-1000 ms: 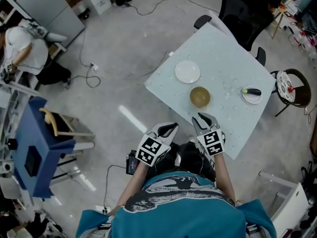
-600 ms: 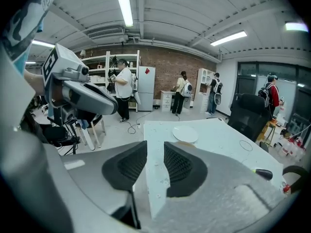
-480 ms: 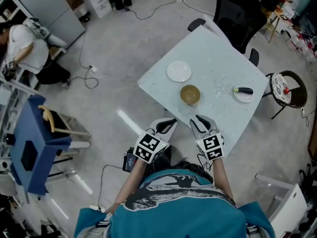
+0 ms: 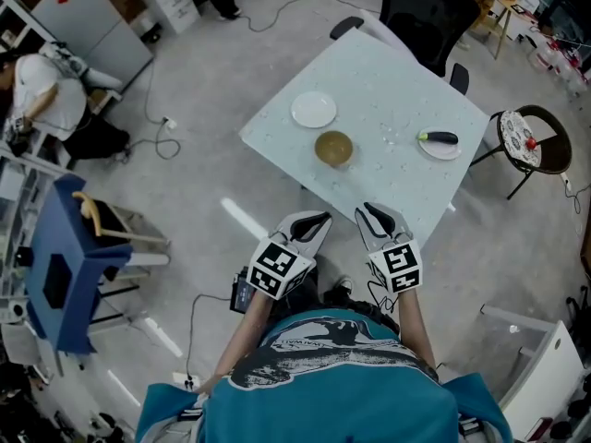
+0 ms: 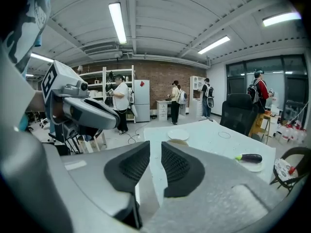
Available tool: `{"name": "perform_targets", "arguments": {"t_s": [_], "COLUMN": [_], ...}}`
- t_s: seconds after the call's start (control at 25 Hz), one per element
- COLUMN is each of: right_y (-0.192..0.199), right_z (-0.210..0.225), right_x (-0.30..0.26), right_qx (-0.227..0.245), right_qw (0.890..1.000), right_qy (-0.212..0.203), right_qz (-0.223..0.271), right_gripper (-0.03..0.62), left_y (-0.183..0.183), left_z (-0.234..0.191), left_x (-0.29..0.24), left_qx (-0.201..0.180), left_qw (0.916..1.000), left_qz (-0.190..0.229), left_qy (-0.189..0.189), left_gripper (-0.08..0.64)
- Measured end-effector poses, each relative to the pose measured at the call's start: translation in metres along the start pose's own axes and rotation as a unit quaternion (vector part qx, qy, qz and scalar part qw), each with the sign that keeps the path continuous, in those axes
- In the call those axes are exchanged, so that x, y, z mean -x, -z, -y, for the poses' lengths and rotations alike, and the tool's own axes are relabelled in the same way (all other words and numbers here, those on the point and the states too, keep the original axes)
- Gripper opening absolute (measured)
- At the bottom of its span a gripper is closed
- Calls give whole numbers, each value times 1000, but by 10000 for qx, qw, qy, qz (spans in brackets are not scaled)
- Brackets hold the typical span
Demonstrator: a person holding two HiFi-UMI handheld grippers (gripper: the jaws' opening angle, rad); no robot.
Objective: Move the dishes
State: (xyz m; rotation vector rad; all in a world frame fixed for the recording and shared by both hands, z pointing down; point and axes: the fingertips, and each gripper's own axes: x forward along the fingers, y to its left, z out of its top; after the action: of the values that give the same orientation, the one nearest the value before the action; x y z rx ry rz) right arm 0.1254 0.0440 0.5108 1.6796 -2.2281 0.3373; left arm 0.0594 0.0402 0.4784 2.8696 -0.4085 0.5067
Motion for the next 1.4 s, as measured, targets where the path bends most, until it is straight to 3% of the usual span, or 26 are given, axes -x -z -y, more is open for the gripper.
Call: {"name": "perform_targets", "arguments": {"t_s": [0.48,1.04,1.4], "right_y": [24,41,45], "right_z": [-6,4,13], "right_x": [56,97,102], "right_qx": [-44,-4,-62], "right_qw": [9998,9996,9995], "right_qy": [49,146,108], "right_qz": [199,261,279], "right_gripper": [4,2,2], "left_y": [27,30,29], "left_z": [66,114,123], "left_x": [7,-13,-24], "left_qx": [-56,-145,-203], "left_qw": [9996,9993,9992], "left_qz": [-263,-247,-253], "left_qy": [56,220,224], "left_gripper": [25,25,25]}}
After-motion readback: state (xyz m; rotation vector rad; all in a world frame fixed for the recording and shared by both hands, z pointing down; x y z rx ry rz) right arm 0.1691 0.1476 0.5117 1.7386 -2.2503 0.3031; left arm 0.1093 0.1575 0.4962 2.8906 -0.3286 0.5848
